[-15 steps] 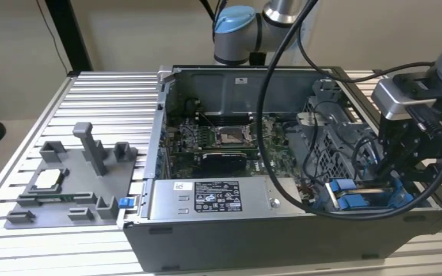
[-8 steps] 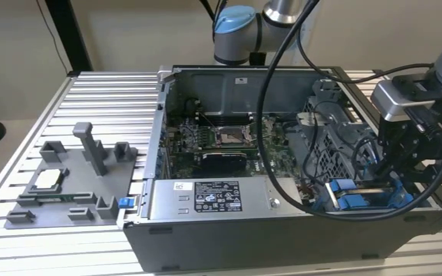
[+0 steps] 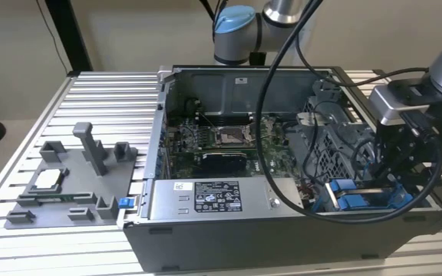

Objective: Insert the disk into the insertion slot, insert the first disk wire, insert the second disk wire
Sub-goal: 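Insert the first disk wire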

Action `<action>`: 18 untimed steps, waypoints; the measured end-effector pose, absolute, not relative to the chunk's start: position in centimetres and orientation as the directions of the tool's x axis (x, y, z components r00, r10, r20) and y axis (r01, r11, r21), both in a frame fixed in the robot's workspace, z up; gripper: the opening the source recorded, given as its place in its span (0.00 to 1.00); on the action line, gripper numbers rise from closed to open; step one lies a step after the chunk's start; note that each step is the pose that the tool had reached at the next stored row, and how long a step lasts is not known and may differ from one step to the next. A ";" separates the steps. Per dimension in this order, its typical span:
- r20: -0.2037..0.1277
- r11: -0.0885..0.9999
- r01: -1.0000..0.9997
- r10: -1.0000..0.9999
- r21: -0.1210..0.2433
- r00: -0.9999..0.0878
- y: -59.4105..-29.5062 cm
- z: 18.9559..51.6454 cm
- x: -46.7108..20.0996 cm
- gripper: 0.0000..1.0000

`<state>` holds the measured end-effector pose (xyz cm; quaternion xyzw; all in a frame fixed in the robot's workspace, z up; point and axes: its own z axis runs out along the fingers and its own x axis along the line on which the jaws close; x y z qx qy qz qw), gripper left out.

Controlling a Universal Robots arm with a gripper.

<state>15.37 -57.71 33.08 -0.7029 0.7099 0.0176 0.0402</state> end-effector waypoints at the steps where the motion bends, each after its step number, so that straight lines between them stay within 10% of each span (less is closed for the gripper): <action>1: -0.083 0.011 -0.999 -0.997 -0.031 -0.009 -57.7 32.9 15.4 0.00; 16: -0.084 0.011 -0.999 -0.996 -0.031 -0.009 -57.7 33.1 15.4 0.00; 17: -0.084 0.011 -0.999 -0.996 -0.031 -0.009 -57.7 33.2 15.4 1.00; 18: -0.084 0.011 -0.999 -0.996 -0.031 -0.009 -57.7 33.2 15.4 1.00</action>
